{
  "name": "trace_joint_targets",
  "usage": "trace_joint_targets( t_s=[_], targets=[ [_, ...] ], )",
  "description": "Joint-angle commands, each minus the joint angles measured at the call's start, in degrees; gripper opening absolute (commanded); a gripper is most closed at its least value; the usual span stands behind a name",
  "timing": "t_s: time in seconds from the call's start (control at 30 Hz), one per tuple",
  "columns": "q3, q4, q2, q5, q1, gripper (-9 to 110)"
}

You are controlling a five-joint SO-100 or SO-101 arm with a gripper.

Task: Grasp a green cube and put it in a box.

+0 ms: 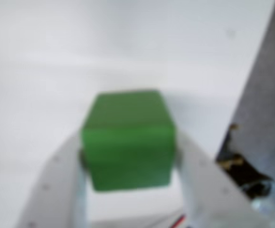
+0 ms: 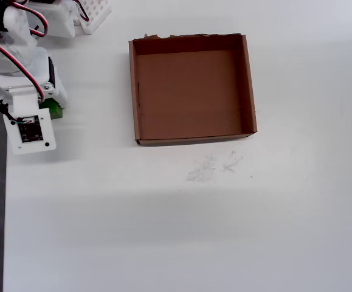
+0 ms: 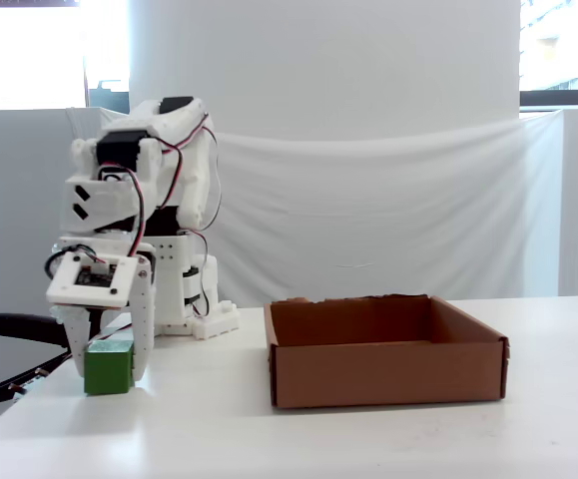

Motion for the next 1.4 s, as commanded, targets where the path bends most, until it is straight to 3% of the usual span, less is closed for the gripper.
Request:
trace_joint_targets(
  t_s=[0.0,0.2,0.67,0.93,1.37],
  targets=[
    [-3.1,1.4,0.0,0.4,-0.7,13],
    [-10.9,10.5,0.0,5.4,-3.9,13],
    [-34.6,24.3,-7.4,27.9,-20.6,14],
    [-45.2,24.3,-14.2,41.8,-31.3,14],
    [-44.3,15.1,-21.8,55.6,-47.6,15]
  ],
)
